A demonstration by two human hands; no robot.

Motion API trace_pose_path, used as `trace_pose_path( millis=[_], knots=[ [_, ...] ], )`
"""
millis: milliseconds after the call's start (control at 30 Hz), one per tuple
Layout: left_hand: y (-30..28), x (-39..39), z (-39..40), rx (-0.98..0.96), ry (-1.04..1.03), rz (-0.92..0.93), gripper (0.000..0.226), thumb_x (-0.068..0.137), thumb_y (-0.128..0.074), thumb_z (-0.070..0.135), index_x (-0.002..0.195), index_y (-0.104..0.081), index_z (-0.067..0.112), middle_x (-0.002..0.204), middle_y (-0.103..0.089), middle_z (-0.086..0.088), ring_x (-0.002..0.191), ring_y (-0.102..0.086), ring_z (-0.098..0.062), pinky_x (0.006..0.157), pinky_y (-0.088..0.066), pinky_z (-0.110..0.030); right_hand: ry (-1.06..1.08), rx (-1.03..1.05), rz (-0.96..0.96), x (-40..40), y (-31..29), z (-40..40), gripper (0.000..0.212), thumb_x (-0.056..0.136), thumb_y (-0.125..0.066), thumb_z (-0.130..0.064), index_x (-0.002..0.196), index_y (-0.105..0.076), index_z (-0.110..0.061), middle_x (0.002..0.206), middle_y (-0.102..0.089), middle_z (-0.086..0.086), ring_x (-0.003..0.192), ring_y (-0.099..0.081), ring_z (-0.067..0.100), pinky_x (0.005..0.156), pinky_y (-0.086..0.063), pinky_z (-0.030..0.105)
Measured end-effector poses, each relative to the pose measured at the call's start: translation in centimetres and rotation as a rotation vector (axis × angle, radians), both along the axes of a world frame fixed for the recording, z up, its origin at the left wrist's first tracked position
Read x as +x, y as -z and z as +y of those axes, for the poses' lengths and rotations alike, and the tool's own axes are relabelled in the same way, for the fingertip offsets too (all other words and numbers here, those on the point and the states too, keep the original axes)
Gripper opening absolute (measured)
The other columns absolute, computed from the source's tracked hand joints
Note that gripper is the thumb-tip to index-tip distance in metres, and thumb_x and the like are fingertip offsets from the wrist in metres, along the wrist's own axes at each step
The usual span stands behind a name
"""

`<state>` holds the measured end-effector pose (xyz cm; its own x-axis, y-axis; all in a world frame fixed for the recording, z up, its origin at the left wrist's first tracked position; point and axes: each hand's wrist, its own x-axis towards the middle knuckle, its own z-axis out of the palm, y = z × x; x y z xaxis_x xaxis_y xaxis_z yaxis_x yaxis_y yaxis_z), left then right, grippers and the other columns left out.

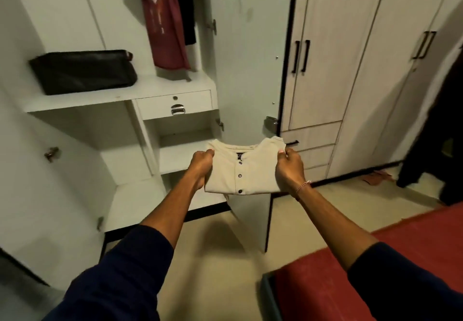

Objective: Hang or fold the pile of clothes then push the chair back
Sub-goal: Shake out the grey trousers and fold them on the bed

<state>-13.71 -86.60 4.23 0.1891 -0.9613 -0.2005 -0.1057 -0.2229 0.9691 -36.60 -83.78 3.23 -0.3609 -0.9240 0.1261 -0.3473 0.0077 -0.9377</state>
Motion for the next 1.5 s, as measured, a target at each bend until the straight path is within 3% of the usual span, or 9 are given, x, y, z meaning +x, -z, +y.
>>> trace_pose_path(
  millis=[133, 233, 333, 533, 633, 767, 1033, 1267, 1500],
  knots=[
    [-1.8, 8.2, -3.1, 0.01, -0.076, -0.018, 0.017, 0.095, -0.051, 0.018, 0.096, -0.06, 0.003, 0.087, -0.069, -0.01, 0.073, -0.064, -0.021, 0.06, -0.049, -0.026, -0.104, 0.029, -0.042, 7.7, -1.3, -5.6, 0.03, 0.106, -0.038, -0.033, 0.117, -0.059, -0.015, 0.116, -0.066, 0.01, 0.103, -0.062, 0.03, 0.096, -0.052, 0.05],
    [-2.8, 14.1, -6.0, 0.003, -0.12, -0.061, 0.015, 0.095, -0.053, 0.015, 0.094, -0.061, 0.003, 0.095, -0.07, -0.016, 0.083, -0.065, -0.028, 0.073, -0.051, -0.034, -0.17, 0.053, -0.092, 13.4, -2.4, -9.1, 0.023, 0.106, -0.041, -0.034, 0.11, -0.056, -0.018, 0.113, -0.065, 0.009, 0.1, -0.062, 0.028, 0.09, -0.054, 0.043],
    [-4.0, 19.5, -8.2, -0.01, -0.163, -0.084, 0.015, 0.097, -0.052, 0.012, 0.098, -0.063, 0.002, 0.104, -0.07, -0.018, 0.095, -0.067, -0.031, 0.083, -0.054, -0.04, -0.231, 0.035, -0.11, 18.9, -3.0, -12.7, 0.033, 0.105, -0.044, -0.035, 0.121, -0.059, -0.01, 0.118, -0.066, 0.01, 0.104, -0.063, 0.03, 0.089, -0.053, 0.04],
    [-5.7, 29.4, -12.8, -0.071, -0.249, -0.098, 0.015, 0.101, -0.053, 0.014, 0.091, -0.061, 0.007, 0.098, -0.07, -0.014, 0.086, -0.066, -0.026, 0.08, -0.053, -0.037, -0.313, -0.051, -0.056, 28.7, -4.6, -19.0, 0.036, 0.107, -0.043, -0.023, 0.135, -0.056, -0.005, 0.119, -0.061, -0.001, 0.105, -0.058, 0.022, 0.088, -0.044, 0.032],
    [-6.2, 33.3, -15.5, -0.09, -0.295, -0.1, 0.015, 0.101, -0.052, 0.014, 0.091, -0.061, 0.007, 0.101, -0.071, -0.016, 0.089, -0.068, -0.028, 0.084, -0.055, -0.041, -0.339, -0.139, 0.073, 32.6, -4.7, -22.2, 0.034, 0.106, -0.042, -0.024, 0.126, -0.06, -0.003, 0.118, -0.068, 0.016, 0.108, -0.063, 0.035, 0.092, -0.051, 0.041],
    [-7.6, 38.1, -20.2, -0.105, -0.361, -0.117, 0.019, 0.102, -0.05, 0.013, 0.086, -0.06, 0.008, 0.091, -0.07, -0.012, 0.079, -0.065, -0.023, 0.073, -0.053, -0.034, -0.373, -0.181, 0.118, 37.9, -5.8, -28.1, 0.032, 0.107, -0.04, -0.023, 0.126, -0.056, -0.002, 0.122, -0.065, 0.019, 0.111, -0.061, 0.038, 0.092, -0.05, 0.042],
    [-13.6, 47.7, -34.1, -0.215, -0.415, -0.238, 0.023, 0.103, -0.05, 0.02, 0.104, -0.064, 0.001, 0.1, -0.069, -0.011, 0.084, -0.064, -0.02, 0.072, -0.049, -0.03, -0.412, -0.287, 0.172, 47.5, -10.5, -43.5, 0.038, 0.107, -0.04, -0.022, 0.137, -0.051, -0.001, 0.13, -0.062, 0.021, 0.119, -0.056, 0.043, 0.092, -0.044, 0.038],
    [-20.0, 55.5, -46.3, -0.299, -0.485, -0.24, 0.027, 0.101, -0.051, 0.017, 0.115, -0.061, -0.004, 0.111, -0.068, -0.015, 0.098, -0.066, -0.026, 0.09, -0.055, -0.041, -0.432, -0.407, 0.223, 55.4, -17.6, -56.5, 0.035, 0.107, -0.041, -0.019, 0.131, -0.053, 0.004, 0.126, -0.063, 0.024, 0.118, -0.057, 0.043, 0.083, -0.04, 0.034],
    [-25.1, 63.6, -56.6, -0.387, -0.534, -0.267, 0.041, 0.101, -0.051, 0.017, 0.136, -0.047, -0.003, 0.128, -0.058, -0.015, 0.113, -0.059, -0.028, 0.092, -0.053, -0.038, -0.452, -0.373, 0.085, 63.3, -23.3, -68.1, 0.034, 0.105, -0.048, -0.026, 0.13, -0.053, -0.004, 0.128, -0.061, 0.016, 0.117, -0.057, 0.034, 0.084, -0.04, 0.03]
  ],
)
